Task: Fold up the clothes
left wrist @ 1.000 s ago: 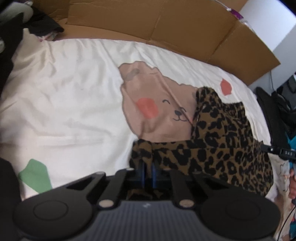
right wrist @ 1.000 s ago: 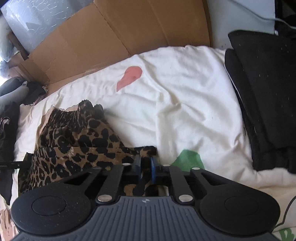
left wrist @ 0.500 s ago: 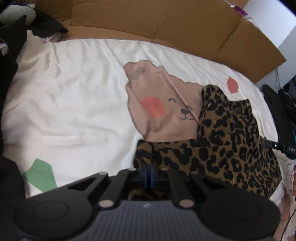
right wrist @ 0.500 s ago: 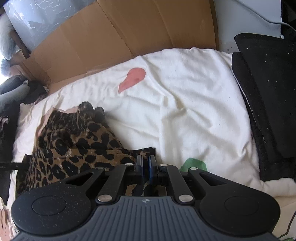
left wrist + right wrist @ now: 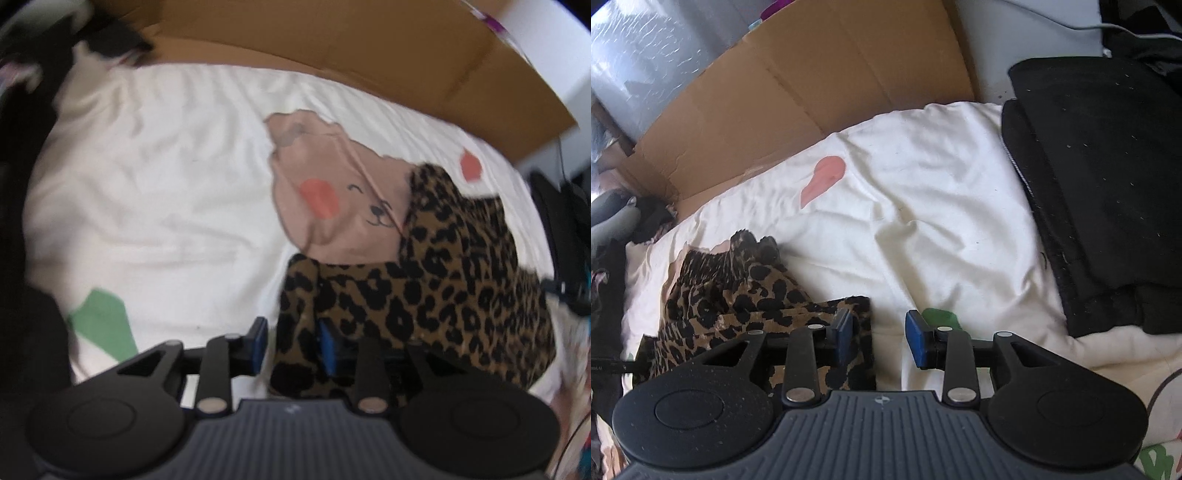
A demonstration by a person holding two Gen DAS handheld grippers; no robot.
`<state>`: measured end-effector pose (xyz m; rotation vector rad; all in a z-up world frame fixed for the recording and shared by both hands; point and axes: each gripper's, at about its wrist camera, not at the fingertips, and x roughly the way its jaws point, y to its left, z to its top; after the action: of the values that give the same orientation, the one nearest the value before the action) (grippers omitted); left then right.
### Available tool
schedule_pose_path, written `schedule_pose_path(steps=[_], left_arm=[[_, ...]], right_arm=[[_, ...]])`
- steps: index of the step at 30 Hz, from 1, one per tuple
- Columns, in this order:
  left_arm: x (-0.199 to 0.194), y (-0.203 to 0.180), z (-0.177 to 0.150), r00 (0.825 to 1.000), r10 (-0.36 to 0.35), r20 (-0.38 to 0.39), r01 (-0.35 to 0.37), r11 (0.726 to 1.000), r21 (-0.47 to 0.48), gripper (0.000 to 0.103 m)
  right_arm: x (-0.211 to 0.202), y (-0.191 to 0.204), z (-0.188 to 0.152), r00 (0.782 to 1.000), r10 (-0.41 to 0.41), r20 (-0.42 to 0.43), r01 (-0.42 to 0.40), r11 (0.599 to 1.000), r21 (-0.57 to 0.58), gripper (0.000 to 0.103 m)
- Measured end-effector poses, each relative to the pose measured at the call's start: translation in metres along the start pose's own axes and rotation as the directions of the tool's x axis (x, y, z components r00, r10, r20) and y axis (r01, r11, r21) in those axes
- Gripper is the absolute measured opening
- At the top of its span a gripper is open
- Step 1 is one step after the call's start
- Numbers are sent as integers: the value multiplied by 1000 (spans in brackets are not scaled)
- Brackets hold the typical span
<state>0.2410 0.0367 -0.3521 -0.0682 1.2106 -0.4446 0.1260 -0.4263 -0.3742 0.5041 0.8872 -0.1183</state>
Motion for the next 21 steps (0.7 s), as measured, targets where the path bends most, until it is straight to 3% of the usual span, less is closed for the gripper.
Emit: schedule_pose_path(steps=[21], left_arm=[[-1, -2, -7, 997, 27, 77, -25, 999, -23, 37]], right_arm=[[15, 15, -11, 997, 33, -66, -39, 995, -94, 39]])
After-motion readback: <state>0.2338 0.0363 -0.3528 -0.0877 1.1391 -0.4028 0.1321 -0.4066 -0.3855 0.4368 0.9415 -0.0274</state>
